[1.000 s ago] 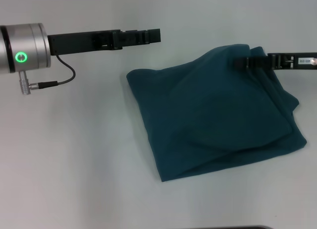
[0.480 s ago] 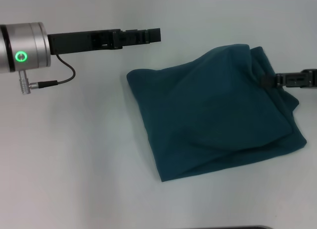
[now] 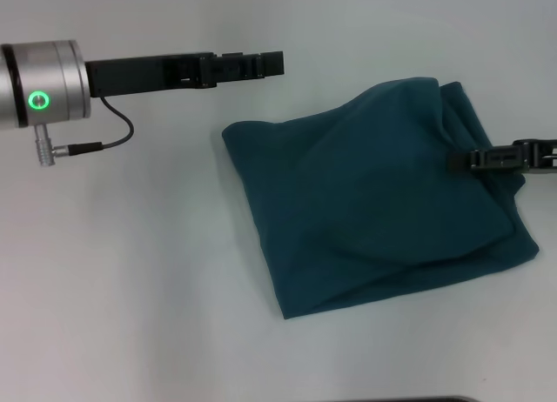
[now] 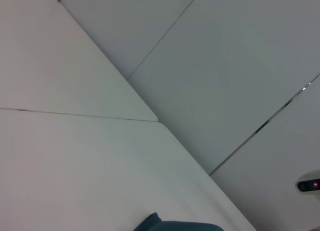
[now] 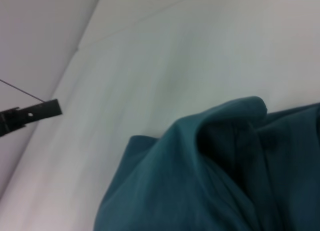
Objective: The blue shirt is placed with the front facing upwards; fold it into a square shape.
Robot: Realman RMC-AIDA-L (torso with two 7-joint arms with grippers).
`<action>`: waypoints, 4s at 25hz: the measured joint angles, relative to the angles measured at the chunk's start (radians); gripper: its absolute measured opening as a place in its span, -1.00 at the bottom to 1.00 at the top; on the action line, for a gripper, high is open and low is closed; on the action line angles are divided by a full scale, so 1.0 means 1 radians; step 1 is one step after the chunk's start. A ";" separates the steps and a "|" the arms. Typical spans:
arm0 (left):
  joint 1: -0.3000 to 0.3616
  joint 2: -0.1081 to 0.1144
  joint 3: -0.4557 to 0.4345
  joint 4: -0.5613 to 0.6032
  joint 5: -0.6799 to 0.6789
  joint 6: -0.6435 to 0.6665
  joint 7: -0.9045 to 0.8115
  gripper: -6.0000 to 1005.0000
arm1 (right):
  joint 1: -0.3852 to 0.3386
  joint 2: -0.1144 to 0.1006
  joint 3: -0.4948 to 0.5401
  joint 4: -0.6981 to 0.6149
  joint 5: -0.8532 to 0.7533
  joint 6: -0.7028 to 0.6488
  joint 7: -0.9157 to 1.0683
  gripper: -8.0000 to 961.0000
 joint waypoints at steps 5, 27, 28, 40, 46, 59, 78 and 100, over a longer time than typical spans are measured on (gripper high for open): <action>0.002 0.001 -0.001 0.000 0.000 0.002 0.001 0.91 | 0.008 0.009 0.003 0.000 -0.023 0.020 0.004 0.70; 0.001 0.002 -0.002 0.009 0.000 0.001 0.008 0.91 | 0.046 0.038 -0.006 0.000 -0.057 0.047 0.007 0.69; 0.002 0.002 -0.002 0.010 0.000 0.001 0.010 0.91 | 0.045 0.037 -0.005 0.000 -0.057 0.048 0.008 0.69; -0.001 0.002 -0.003 0.011 0.000 0.004 0.011 0.91 | 0.038 0.037 -0.006 0.000 -0.081 0.053 0.022 0.58; -0.001 0.002 -0.003 0.011 0.000 0.005 0.011 0.91 | 0.046 0.046 -0.006 0.000 -0.084 0.055 0.018 0.58; -0.001 0.005 -0.003 0.011 0.000 0.001 0.012 0.91 | 0.050 0.039 0.003 0.001 -0.077 -0.012 -0.007 -0.12; -0.003 0.010 -0.003 0.011 0.000 0.007 0.014 0.91 | -0.013 0.034 0.124 -0.012 0.025 -0.228 -0.044 -0.83; -0.003 0.018 0.002 0.011 0.000 0.018 0.010 0.91 | -0.012 0.024 0.187 -0.080 0.126 -0.395 -0.047 -0.83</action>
